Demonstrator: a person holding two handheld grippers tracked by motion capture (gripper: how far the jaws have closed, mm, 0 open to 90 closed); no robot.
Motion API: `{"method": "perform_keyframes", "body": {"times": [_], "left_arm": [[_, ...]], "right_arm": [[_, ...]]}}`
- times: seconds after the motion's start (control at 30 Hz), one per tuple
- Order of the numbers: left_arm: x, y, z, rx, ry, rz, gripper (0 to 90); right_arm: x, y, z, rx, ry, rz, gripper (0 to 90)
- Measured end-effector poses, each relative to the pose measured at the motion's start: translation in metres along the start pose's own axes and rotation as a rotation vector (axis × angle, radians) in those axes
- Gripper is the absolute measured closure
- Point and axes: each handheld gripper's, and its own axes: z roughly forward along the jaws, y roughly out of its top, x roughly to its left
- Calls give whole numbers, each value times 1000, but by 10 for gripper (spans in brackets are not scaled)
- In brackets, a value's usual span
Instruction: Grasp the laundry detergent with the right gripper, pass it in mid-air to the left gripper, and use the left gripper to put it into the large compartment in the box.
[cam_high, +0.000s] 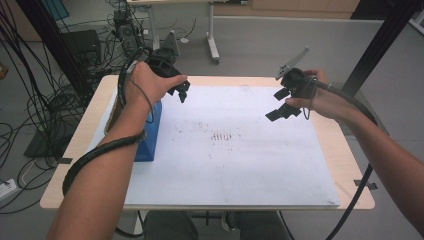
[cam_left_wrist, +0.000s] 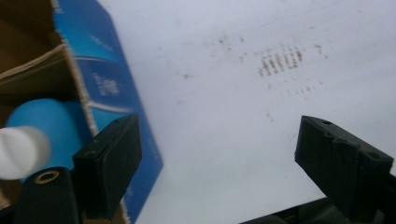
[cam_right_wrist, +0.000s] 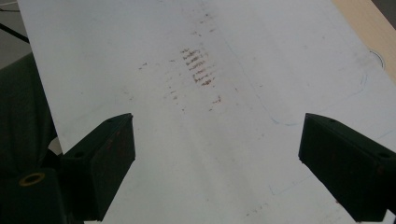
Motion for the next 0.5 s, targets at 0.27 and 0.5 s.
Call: {"method": "perform_keyframes", "body": {"times": [0.27,0.5], "left_arm": [[-27,-1,3,-6,-24,65,143],[-41,0,8,5,-24,112,139]], "right_arm": [[-6,1,-3,33,-14,1,109],[-14,3,-9,33,-28,16,110]]}}
